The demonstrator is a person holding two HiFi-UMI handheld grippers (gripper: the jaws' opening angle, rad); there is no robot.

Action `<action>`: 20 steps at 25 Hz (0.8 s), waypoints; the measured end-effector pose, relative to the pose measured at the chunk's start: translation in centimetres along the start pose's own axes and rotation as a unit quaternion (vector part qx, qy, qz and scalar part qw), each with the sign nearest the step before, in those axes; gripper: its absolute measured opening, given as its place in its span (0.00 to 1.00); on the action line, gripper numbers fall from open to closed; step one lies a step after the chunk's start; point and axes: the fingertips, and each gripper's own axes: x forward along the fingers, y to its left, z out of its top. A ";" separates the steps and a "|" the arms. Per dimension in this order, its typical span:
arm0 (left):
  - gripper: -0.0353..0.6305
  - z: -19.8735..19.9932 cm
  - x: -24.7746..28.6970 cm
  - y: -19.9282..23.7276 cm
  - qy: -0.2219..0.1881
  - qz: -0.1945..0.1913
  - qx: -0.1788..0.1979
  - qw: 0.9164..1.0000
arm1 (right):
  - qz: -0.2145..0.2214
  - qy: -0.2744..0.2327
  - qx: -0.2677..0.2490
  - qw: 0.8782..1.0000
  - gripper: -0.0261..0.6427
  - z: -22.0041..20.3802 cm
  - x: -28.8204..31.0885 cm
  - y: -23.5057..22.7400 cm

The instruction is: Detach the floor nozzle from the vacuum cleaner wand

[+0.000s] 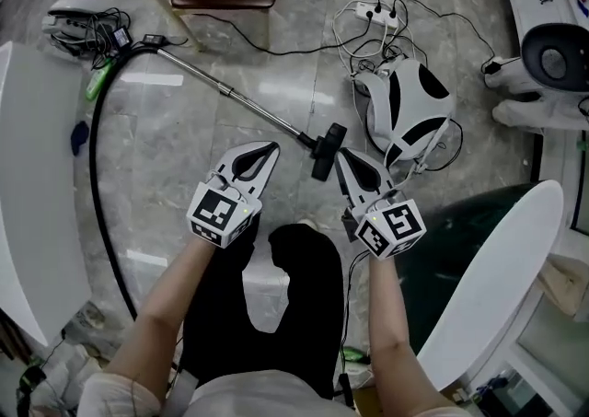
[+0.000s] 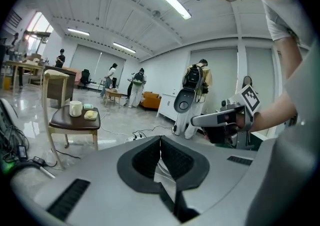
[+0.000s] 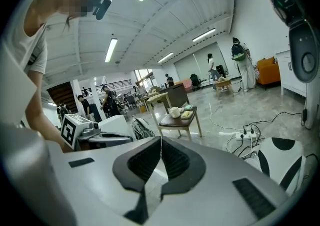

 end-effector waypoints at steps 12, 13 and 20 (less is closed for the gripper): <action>0.07 -14.1 11.2 3.4 -0.002 -0.094 0.058 0.994 | 0.046 0.006 -0.029 0.998 0.06 -16.4 8.1 -8.6; 0.07 -15.4 11.9 3.9 -0.002 -0.099 0.063 0.993 | 0.050 0.011 -0.034 0.998 0.06 -17.9 8.8 -9.3; 0.07 -25.7 15.5 6.8 0.046 -0.149 0.120 0.981 | 0.059 0.035 -0.054 0.996 0.06 -26.9 12.3 -13.0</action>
